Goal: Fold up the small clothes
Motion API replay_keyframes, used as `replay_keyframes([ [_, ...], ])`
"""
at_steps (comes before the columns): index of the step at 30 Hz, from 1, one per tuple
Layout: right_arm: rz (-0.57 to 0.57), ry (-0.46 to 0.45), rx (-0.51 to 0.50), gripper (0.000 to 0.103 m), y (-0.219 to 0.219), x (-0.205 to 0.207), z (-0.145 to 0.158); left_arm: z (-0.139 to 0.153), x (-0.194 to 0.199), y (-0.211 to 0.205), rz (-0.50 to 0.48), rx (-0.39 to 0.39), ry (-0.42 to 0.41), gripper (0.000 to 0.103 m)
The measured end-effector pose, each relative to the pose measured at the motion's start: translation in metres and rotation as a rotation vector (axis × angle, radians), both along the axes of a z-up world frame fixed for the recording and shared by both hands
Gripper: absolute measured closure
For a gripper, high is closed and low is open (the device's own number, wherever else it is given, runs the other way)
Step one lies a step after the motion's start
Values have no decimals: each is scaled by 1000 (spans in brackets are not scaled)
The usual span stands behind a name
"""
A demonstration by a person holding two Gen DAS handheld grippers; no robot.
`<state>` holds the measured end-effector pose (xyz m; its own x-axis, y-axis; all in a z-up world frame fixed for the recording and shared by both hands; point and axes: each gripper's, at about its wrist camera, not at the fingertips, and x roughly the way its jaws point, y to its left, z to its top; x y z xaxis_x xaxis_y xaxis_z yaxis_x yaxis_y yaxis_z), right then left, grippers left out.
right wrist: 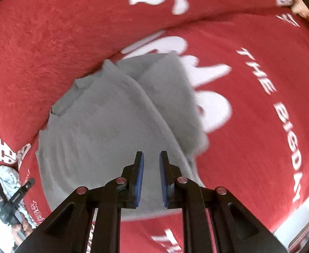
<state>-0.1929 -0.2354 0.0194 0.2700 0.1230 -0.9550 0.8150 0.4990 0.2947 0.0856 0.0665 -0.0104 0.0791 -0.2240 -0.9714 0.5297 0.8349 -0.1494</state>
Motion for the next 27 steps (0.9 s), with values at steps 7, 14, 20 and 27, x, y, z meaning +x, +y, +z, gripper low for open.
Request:
replay_keyframes([
  [7,45,40,-6,88,-6,24,-27,-41,11,-14,17,117,17,94],
  [14,10,-1,45,91,-18,2,-33,-40,10,-10,13,138,20,93],
  [20,0,-27,81,84,-14,-9,-13,-30,5,-13,31,167,34,93],
  [27,17,-50,111,59,-10,-24,3,-21,-14,-18,30,191,28,93],
])
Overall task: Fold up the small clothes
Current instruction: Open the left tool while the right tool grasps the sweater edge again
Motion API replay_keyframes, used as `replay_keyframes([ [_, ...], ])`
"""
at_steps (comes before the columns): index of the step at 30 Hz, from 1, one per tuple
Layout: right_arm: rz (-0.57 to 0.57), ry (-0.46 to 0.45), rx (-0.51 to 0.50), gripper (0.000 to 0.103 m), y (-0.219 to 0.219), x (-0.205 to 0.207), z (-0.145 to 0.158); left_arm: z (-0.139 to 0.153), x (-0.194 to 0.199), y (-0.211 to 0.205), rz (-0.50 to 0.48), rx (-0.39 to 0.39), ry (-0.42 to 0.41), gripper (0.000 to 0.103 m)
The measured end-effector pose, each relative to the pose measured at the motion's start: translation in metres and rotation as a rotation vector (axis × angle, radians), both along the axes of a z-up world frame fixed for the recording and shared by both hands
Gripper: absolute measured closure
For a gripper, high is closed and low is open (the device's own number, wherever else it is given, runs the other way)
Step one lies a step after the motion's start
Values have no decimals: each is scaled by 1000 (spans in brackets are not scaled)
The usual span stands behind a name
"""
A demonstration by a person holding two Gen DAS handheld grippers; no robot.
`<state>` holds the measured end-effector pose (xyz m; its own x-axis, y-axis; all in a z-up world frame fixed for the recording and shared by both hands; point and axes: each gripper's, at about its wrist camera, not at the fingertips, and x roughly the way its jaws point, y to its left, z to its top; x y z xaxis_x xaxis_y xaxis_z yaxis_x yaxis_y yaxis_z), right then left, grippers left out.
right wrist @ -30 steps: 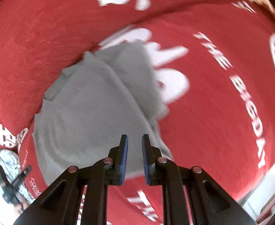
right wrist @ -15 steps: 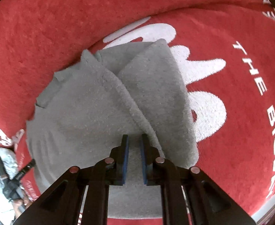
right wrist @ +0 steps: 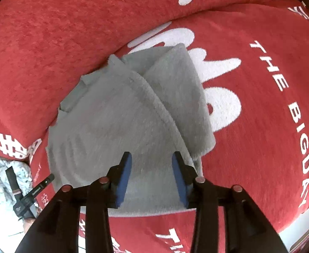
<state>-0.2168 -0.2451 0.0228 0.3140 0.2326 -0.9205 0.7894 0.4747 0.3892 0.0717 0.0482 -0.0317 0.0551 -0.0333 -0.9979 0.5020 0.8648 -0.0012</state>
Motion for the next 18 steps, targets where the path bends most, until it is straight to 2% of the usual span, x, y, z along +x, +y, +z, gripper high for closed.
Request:
replay_keyframes([
  [4,8,1,23,52,1,-2,-4,3,-13,-8,5,26,10,93],
  [15,55,-38,69,48,3,-5,-6,13,-42,-29,7,19,24,93],
  [16,58,-45,71,47,3,-7,-5,11,-44,-29,20,12,34,84],
  [17,59,-51,72,44,4,-8,-5,10,-46,-28,31,6,40,38],
  [18,57,-61,75,42,4,-9,-4,9,-48,-28,47,6,35,0],
])
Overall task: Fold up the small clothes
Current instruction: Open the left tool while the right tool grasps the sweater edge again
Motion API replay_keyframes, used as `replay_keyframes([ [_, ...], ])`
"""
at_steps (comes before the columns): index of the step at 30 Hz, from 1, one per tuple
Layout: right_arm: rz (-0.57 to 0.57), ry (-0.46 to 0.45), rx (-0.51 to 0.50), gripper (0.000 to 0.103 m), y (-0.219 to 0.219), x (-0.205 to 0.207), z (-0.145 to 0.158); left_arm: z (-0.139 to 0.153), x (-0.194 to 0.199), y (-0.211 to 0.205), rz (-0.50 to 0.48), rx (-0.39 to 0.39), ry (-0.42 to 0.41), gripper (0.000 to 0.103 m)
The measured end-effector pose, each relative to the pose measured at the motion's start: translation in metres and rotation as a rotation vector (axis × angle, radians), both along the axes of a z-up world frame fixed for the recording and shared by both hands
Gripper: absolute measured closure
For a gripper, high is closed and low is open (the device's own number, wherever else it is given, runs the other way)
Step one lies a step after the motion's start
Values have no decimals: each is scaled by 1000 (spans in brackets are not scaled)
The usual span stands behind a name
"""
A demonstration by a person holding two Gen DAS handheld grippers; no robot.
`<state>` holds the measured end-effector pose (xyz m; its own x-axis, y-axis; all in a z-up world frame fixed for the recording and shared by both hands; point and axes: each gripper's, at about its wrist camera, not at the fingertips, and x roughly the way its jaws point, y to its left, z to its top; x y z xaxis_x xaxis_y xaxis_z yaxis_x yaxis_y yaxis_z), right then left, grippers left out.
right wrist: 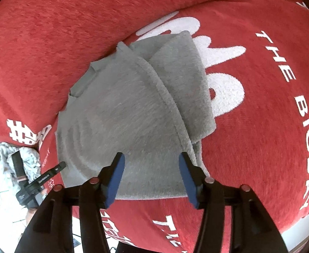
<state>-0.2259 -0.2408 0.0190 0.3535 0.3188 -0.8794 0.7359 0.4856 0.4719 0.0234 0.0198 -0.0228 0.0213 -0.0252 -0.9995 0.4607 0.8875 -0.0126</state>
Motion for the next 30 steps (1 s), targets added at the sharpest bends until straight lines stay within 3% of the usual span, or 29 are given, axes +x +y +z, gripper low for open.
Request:
replay_keyframes([
  [3,-2,-15,17,41,4,-3,0,6,-8,-3,-20,2,-56,2],
  [11,-2,-62,66,39,43,7,-1,4,-12,-4,-88,35,-58,2],
  [17,-25,-171,170,35,103,33,-3,4,26,33,-69,-26,-4,2],
  [21,-57,-194,298,35,160,51,-26,4,51,64,-67,-101,51,2],
  [25,-175,-207,424,35,211,57,-62,-2,77,91,-49,-156,81,2],
  [30,-347,-257,465,35,239,55,-87,-11,87,103,-69,-215,159,2],
])
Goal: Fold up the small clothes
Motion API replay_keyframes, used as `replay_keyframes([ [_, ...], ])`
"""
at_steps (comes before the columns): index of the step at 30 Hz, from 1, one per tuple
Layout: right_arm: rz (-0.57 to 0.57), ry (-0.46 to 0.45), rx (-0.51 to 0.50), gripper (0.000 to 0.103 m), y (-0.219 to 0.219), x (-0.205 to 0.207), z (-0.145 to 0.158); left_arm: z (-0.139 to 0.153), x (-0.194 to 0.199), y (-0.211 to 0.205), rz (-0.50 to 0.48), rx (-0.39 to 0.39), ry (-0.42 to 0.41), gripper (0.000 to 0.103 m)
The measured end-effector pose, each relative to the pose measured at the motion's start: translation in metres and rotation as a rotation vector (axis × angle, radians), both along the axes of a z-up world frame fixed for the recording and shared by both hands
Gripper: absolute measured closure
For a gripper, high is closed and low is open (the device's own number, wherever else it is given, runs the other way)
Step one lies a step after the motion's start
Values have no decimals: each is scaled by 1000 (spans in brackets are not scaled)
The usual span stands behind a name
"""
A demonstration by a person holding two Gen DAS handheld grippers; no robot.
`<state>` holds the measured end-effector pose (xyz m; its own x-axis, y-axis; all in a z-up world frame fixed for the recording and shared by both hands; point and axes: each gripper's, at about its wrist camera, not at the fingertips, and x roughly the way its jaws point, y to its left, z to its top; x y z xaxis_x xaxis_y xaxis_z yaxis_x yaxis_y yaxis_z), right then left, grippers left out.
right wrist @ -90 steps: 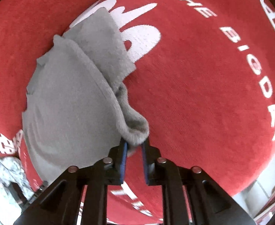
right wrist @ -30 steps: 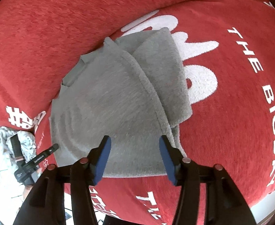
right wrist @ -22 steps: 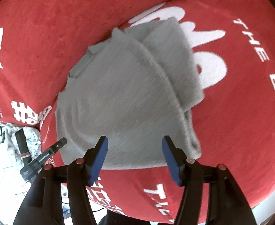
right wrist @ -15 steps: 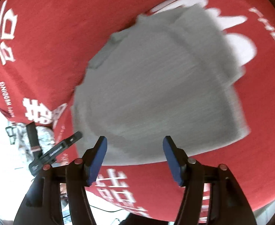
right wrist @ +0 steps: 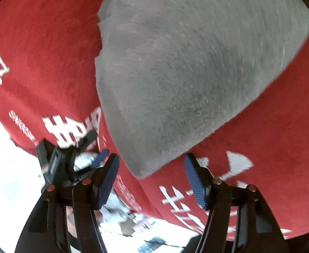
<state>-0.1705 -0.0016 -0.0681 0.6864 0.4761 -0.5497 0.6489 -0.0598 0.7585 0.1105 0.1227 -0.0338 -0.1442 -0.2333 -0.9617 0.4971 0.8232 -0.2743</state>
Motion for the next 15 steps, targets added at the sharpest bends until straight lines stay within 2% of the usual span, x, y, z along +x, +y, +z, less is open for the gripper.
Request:
replay_keyframes([
  [4,-108,-37,34,34,-1,8,-6,-12,6,3,27,-93,94,2],
  [5,-111,-40,46,38,-2,13,-7,-15,6,3,43,-127,132,2],
  [6,-112,-38,64,60,-6,17,-9,-18,6,3,57,-157,168,2],
  [8,-109,-38,106,95,-9,23,-11,-26,8,4,103,-228,262,2],
  [9,-125,-60,121,95,-13,23,-9,-28,8,4,115,-246,286,2],
  [12,-179,-201,149,95,-26,23,12,-34,9,6,140,-292,350,2],
  [15,-175,-269,155,95,-35,23,30,-41,9,2,159,-367,428,2],
])
